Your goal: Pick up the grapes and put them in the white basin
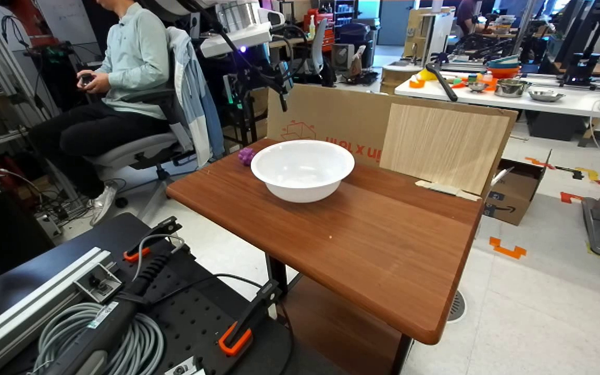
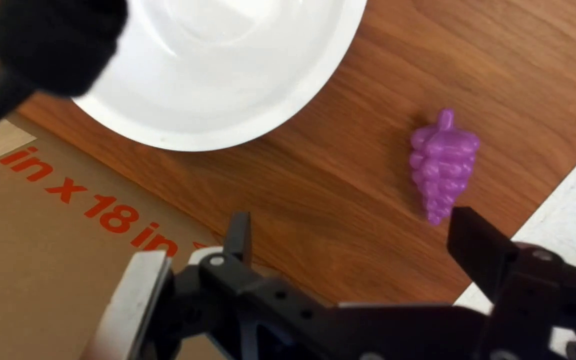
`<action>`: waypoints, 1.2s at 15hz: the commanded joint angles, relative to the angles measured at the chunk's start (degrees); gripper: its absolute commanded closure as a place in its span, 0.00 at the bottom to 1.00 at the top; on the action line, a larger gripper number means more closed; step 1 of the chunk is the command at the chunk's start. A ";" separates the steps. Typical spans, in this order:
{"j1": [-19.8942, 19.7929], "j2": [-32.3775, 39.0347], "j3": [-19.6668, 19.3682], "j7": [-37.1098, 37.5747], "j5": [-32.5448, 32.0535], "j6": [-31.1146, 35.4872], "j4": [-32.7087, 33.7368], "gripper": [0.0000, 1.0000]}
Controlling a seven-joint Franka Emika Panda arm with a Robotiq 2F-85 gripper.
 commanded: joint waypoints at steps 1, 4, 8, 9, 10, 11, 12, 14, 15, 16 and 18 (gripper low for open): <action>1.12 5.21 0.37 2.60 2.46 -6.26 8.22 0.00; 1.48 7.24 0.31 4.70 3.11 -8.10 10.72 0.00; 1.63 9.57 0.59 6.68 5.28 -10.49 12.64 0.00; 1.79 10.12 0.61 7.00 5.69 -11.07 12.88 0.00; 2.12 10.48 0.40 7.51 5.59 -11.03 12.87 0.00; 2.48 10.83 0.25 8.04 5.37 -10.94 12.75 0.00; 2.79 11.16 0.18 8.53 5.20 -10.98 12.63 0.00; 3.38 12.05 0.03 9.62 5.04 -11.37 12.65 0.00; 3.70 12.60 0.03 10.21 5.08 -11.90 12.99 0.00; 3.98 13.01 0.00 10.70 5.05 -12.14 13.14 0.00; 4.48 14.08 -0.16 12.06 5.20 -12.83 13.62 0.00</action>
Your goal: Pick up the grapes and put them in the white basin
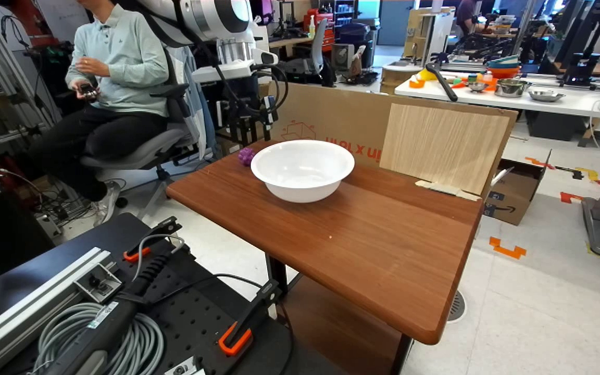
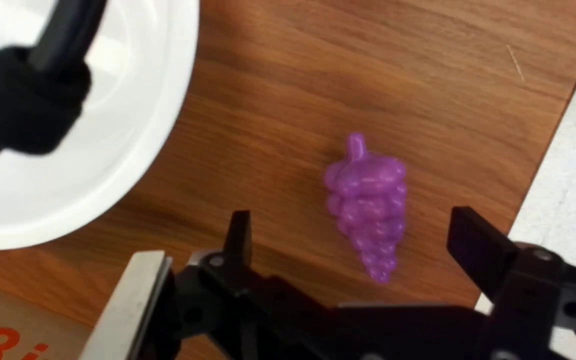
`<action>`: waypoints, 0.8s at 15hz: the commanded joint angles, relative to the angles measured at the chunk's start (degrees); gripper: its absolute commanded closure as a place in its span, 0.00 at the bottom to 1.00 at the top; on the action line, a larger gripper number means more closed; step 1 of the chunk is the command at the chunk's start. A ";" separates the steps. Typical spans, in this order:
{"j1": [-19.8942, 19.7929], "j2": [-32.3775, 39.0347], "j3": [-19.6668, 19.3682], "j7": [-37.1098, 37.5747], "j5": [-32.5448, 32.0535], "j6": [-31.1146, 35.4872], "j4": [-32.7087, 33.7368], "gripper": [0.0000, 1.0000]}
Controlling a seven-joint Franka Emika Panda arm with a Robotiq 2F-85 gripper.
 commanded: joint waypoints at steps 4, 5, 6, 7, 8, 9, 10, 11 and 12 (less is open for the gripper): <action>1.82 5.42 -1.85 5.67 0.46 -5.16 5.21 0.00; 1.79 5.99 -2.11 6.35 0.42 -5.62 5.66 0.24; 1.72 6.53 -2.24 6.71 0.47 -5.98 6.24 0.26; 1.68 6.89 -2.32 6.89 0.54 -6.10 6.71 0.32; 1.76 7.29 -2.44 7.06 0.46 -6.19 7.17 0.42; 1.76 7.41 -2.44 7.18 0.58 -6.29 7.42 0.50; 1.83 7.54 -2.49 7.34 0.55 -6.35 7.71 0.58; 1.88 7.39 -2.39 7.41 0.61 -6.55 7.82 0.65; 1.98 6.95 -2.23 7.45 0.64 -6.83 7.86 0.73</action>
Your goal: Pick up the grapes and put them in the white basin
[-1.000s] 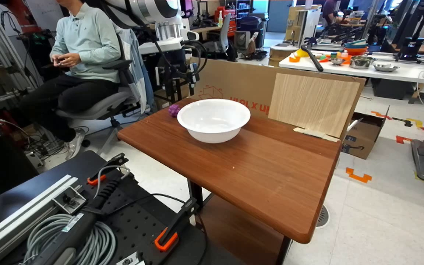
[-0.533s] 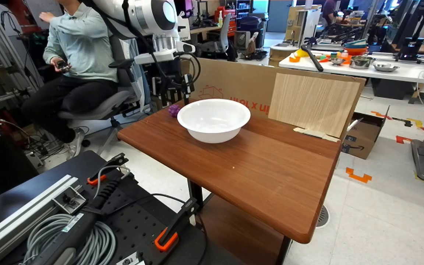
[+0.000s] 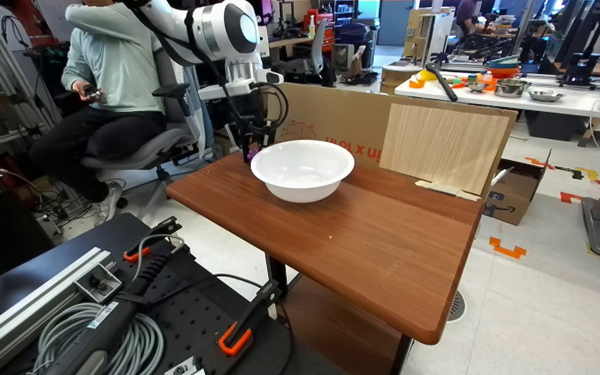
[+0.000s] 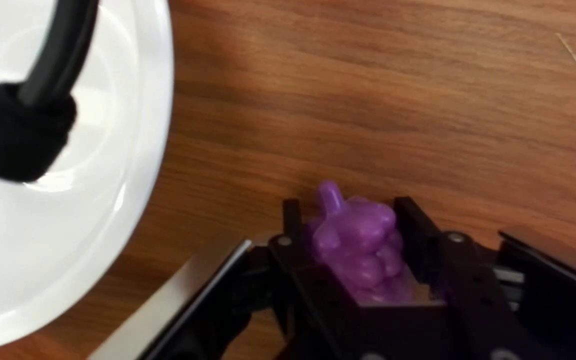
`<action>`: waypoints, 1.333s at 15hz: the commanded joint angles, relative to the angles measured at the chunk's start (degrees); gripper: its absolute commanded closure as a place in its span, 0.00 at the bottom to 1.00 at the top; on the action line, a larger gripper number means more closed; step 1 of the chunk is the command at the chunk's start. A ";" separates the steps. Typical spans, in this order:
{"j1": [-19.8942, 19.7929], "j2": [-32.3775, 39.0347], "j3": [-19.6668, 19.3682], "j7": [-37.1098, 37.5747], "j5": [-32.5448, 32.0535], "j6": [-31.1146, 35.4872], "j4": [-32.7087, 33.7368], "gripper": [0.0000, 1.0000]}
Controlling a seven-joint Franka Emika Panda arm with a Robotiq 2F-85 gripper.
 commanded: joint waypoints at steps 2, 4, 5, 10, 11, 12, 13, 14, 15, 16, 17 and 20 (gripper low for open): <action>1.49 -0.12 -0.14 0.65 1.02 -2.65 3.26 0.78; 1.90 -3.70 0.69 0.53 1.08 -0.88 0.85 0.78; 1.95 -6.35 1.18 0.13 1.03 0.25 -1.13 0.78; -0.19 -19.67 1.74 -0.82 1.54 3.64 -9.85 0.78; -1.27 -22.11 1.46 -0.91 2.06 4.21 -11.58 0.78; -2.79 -24.29 1.14 -1.12 3.29 4.37 -13.39 0.78; -4.43 -26.15 0.94 -1.97 5.05 3.41 -14.70 0.78; -6.08 -27.85 0.37 -2.29 6.40 3.33 -16.53 0.78; -7.50 -28.87 -0.31 -2.67 7.10 3.36 -17.60 0.78; -9.23 -28.79 -0.60 -4.19 8.78 2.18 -17.76 0.78; -10.34 -28.56 -1.12 -4.74 9.41 1.44 -17.67 0.78; -11.99 -26.49 -1.84 -4.78 9.59 0.16 -17.45 0.78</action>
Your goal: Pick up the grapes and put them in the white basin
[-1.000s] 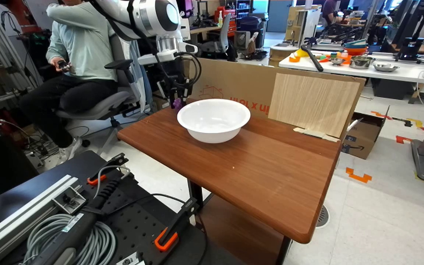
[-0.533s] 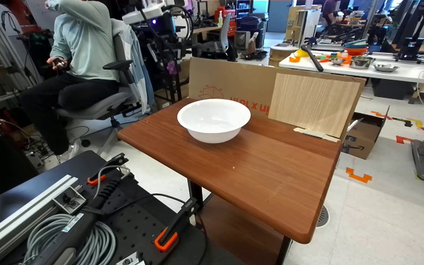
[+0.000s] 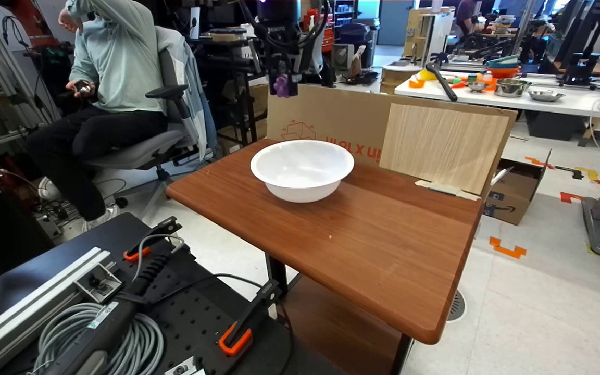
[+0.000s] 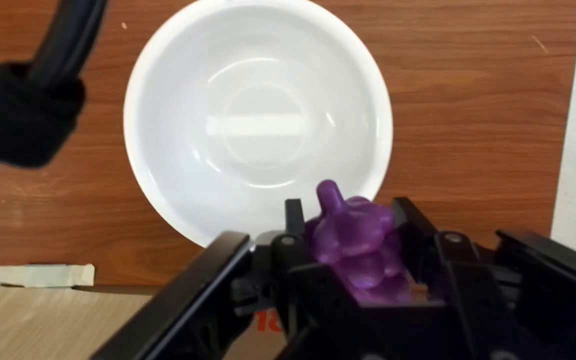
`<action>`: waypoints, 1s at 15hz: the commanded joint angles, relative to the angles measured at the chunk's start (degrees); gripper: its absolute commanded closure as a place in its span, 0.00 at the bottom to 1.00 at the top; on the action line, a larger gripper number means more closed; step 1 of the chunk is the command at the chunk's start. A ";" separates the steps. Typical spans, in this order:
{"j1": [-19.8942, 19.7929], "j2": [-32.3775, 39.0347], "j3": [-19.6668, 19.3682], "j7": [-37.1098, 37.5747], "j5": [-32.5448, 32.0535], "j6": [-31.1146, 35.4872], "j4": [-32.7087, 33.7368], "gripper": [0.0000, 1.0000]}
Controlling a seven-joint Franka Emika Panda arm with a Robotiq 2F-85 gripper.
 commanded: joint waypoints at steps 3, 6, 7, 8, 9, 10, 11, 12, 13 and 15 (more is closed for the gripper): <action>-0.76 4.15 -0.60 0.42 1.58 -3.90 -0.68 0.78; -0.36 7.62 -1.12 1.86 0.74 -5.11 -0.37 0.78; -0.31 8.60 -1.42 2.69 0.53 -5.07 -0.26 0.78; -0.45 9.52 -1.56 3.10 0.88 -5.20 0.14 0.78; -0.55 10.22 -1.74 3.49 1.04 -5.41 0.45 0.78; -0.85 10.97 -1.78 3.65 1.86 -5.86 1.03 0.78; -0.82 11.31 -2.03 4.23 1.85 -5.93 1.15 0.78; -0.75 11.72 -2.23 4.70 1.87 -6.23 1.45 0.28; -0.75 11.90 -2.33 4.89 1.96 -6.65 1.62 0.27; -0.64 10.25 -2.07 4.39 2.04 -6.23 0.64 0.14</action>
